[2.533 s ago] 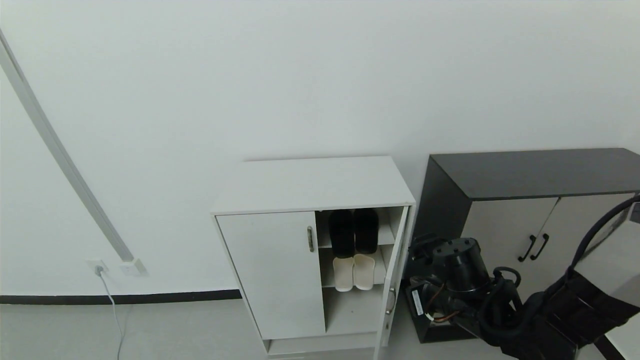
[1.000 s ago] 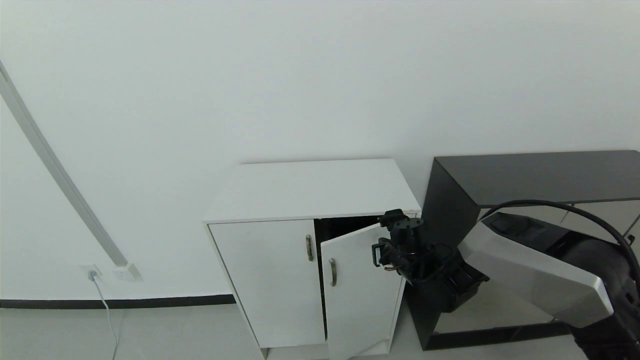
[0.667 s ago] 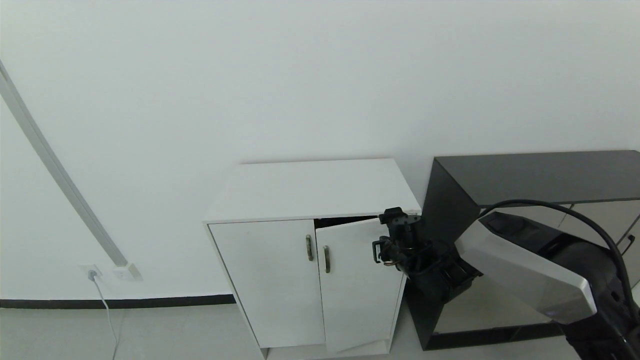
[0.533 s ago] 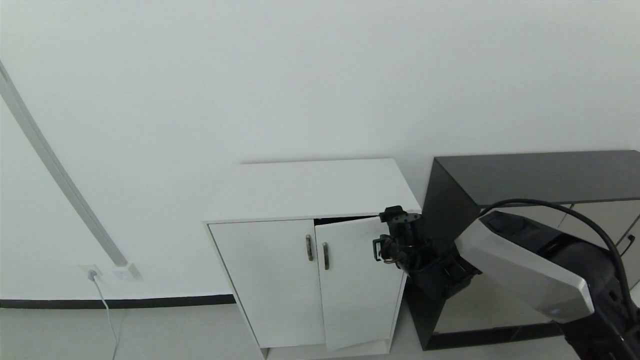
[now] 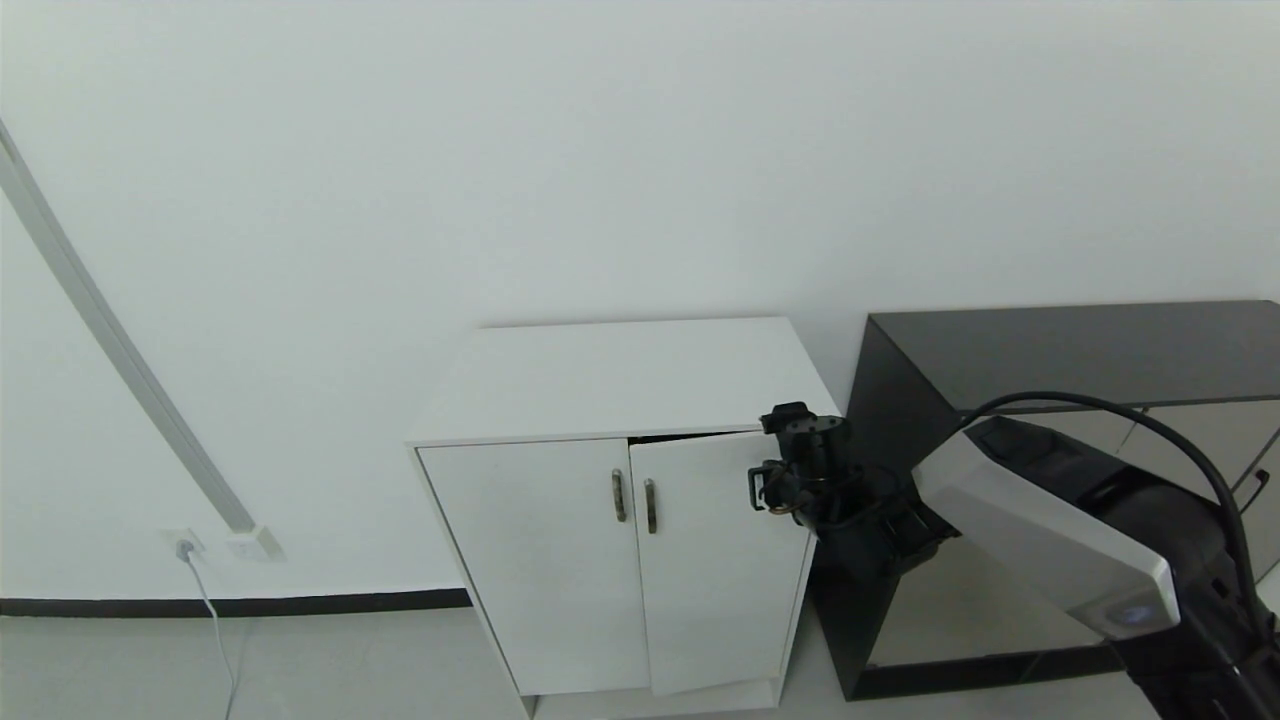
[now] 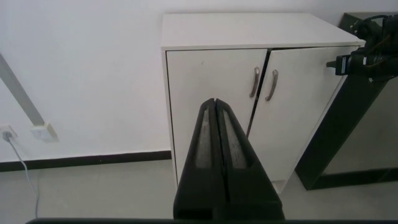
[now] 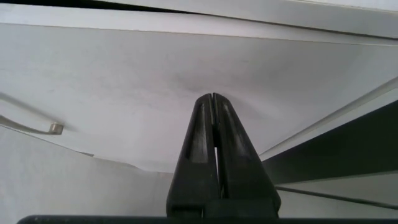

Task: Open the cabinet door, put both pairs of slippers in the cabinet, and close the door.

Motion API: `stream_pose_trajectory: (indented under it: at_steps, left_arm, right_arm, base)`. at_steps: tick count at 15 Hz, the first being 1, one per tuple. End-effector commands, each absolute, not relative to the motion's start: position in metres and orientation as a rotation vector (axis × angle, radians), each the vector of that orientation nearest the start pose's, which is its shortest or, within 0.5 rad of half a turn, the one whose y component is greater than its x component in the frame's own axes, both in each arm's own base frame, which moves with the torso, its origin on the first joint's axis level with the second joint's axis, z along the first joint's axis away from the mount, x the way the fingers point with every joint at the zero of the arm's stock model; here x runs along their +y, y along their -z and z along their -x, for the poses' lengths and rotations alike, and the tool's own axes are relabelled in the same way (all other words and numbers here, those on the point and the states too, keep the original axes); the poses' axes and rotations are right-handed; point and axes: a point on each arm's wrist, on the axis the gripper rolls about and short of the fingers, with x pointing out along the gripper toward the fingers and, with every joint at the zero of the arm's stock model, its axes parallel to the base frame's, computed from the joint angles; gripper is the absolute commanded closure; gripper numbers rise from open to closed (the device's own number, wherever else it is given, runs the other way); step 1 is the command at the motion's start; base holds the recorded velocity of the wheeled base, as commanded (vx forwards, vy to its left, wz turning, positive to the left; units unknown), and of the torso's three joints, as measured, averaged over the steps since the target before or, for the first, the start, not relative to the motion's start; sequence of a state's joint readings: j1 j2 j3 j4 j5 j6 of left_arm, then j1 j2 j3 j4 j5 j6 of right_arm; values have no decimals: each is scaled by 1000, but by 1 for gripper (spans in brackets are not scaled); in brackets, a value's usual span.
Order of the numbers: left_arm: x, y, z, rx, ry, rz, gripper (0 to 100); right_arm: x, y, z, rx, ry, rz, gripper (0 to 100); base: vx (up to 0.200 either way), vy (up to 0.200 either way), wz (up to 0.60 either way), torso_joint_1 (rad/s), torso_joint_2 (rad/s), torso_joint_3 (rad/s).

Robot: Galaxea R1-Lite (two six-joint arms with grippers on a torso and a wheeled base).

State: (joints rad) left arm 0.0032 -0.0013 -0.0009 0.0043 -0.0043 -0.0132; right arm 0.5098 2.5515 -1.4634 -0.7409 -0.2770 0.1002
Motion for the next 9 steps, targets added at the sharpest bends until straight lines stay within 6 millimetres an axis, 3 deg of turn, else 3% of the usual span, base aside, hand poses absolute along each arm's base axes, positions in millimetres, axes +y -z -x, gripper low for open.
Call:
stream_pose_trajectory:
  at_steps: [1, 9]
  left_arm:
    - [0, -75, 23, 5, 2, 14, 100]
    - [0, -75, 23, 5, 2, 14, 100]
  right_arm:
    - [236, -11, -436, 327, -213, 33, 100]
    - [236, -11, -444, 323, -204, 30, 100]
  base:
    - [0, 0, 0, 0, 0, 0]
    - [0, 0, 0, 0, 0, 0]
